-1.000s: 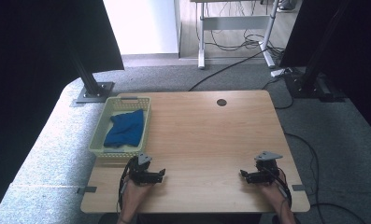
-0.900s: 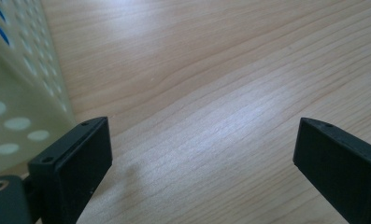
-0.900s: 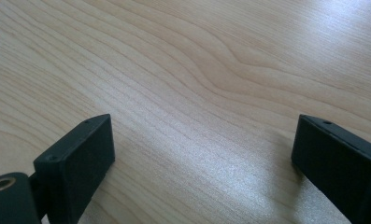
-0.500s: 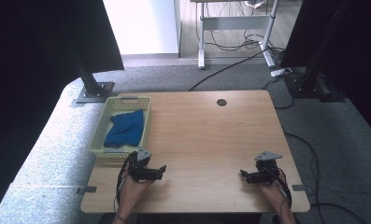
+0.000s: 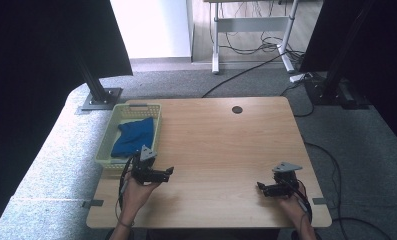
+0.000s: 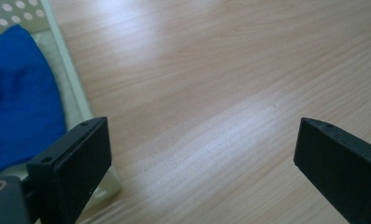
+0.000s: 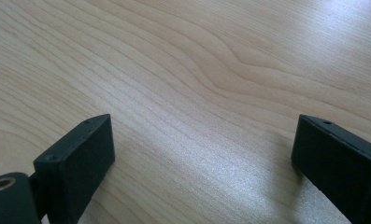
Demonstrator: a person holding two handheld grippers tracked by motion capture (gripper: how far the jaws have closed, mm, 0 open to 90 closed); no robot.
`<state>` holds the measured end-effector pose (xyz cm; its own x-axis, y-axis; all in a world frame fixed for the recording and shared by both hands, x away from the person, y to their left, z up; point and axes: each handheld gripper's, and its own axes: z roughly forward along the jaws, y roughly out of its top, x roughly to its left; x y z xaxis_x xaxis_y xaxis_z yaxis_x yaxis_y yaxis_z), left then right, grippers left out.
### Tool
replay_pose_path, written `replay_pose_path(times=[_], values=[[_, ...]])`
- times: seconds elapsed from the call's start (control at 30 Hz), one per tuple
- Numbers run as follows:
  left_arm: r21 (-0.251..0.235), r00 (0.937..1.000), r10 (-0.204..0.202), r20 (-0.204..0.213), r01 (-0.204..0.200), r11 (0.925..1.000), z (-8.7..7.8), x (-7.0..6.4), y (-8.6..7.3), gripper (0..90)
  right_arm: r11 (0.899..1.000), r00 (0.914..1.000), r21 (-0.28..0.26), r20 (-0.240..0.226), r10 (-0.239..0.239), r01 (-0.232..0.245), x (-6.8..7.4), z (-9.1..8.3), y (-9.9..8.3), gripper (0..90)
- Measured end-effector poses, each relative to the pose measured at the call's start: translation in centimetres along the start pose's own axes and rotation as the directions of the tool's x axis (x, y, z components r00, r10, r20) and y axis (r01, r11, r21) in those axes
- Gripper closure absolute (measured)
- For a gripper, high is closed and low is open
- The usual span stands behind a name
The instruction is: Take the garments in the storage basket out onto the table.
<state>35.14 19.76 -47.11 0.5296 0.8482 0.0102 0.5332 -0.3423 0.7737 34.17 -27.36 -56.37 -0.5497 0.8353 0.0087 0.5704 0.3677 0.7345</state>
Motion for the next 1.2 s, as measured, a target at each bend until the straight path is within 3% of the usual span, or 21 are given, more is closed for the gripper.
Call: replay_pose_path(times=[0.6,1.2], values=[[-0.022,0.9972,-0.036,-0.065,0.035,0.9992,-0.2,4.0,2.8,3.5,1.000,1.0000,0.001,-0.002,0.000,0.000,0.0,0.0,0.0,5.7],[-0.020,0.9937,-0.054,-0.098,0.052,0.9984,0.6,6.6,4.3,3.5,1.000,1.0000,0.000,-0.002,-0.001,0.001,0.0,0.0,0.0,5.7]])
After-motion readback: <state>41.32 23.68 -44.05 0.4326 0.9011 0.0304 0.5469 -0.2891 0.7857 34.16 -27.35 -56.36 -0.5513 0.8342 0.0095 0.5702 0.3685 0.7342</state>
